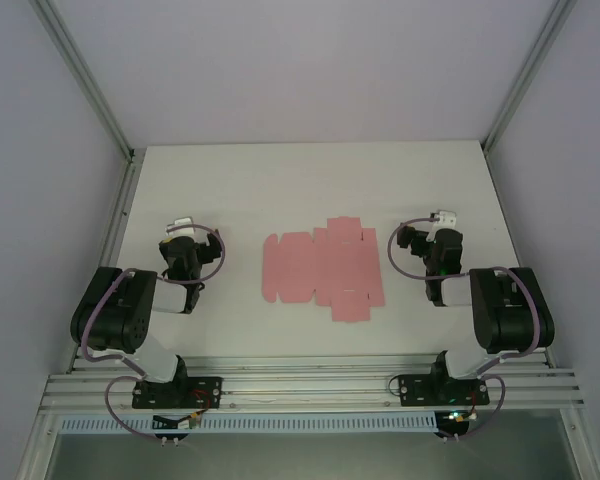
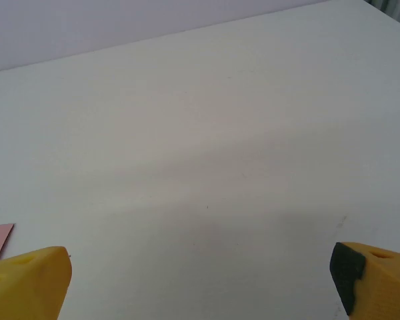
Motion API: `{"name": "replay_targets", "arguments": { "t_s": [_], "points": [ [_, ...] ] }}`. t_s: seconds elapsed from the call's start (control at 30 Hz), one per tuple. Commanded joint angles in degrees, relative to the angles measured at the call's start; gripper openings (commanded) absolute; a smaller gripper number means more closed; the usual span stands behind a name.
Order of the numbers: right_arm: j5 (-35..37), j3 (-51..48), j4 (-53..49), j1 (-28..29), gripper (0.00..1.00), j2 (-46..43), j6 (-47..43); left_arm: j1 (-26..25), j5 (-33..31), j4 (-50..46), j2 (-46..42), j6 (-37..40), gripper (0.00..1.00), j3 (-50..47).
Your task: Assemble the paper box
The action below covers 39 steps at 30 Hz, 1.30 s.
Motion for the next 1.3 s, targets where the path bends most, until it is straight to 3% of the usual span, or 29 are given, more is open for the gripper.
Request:
{"name": "replay_targets", "arguments": {
  "t_s": [0.0,0.4,0.47,0.57,0.67,0.83,0.9,1.03,1.17,1.27],
  "points": [
    [0.6,-0.4,2.0,0.4,1.00,-0.3,0.8,0.3,1.1,-0.2,0.1,0.6,1.00,0.7],
    [-1.4,0.0,1.2,-0.1,1.00,-0.4,0.7,0.4,1.5,-0.7,0.0,0.6,1.00,1.0],
    [-2.5,0.1,1.1,0.0,1.00,-0.6,0.0,0.5,4.0,-2.5,-0.5,1.3,1.00,1.7],
    [-3.7,3.6,-8.3,0.7,1.00,-4.8,-1.5,0.4,1.9,-11.1,-5.1,0.8,1.00,4.6],
    [-3.2,13.0,-32.5,2.3,1.00,-11.5,1.3,0.5,0.4,-30.0,-13.4,-3.4,1.00,10.8],
    [0.6,23.4,-53.5,9.8,1.00,-13.7,5.9,0.4,11.3,-45.3,-21.5,-15.2,1.00,14.1],
    [-0.2,27.5,-61.8,12.3,1.00,-11.7,11.6,0.3,14.9,-51.9,-22.1,-21.1,1.00,15.8],
    [-8.3,32.4,-70.7,17.3,1.00,-5.1,20.2,-1.8,21.9,-60.7,-19.0,-27.2,1.00,18.6],
    [-12.8,37.2,-76.3,22.7,0.88,4.2,23.3,-7.1,26.6,-65.6,-13.9,-27.4,1.00,21.2],
    [-10.4,39.9,-80.1,24.3,0.84,9.0,24.8,-9.8,28.1,-66.9,-11.4,-28.2,1.00,21.8]
  ]
}}
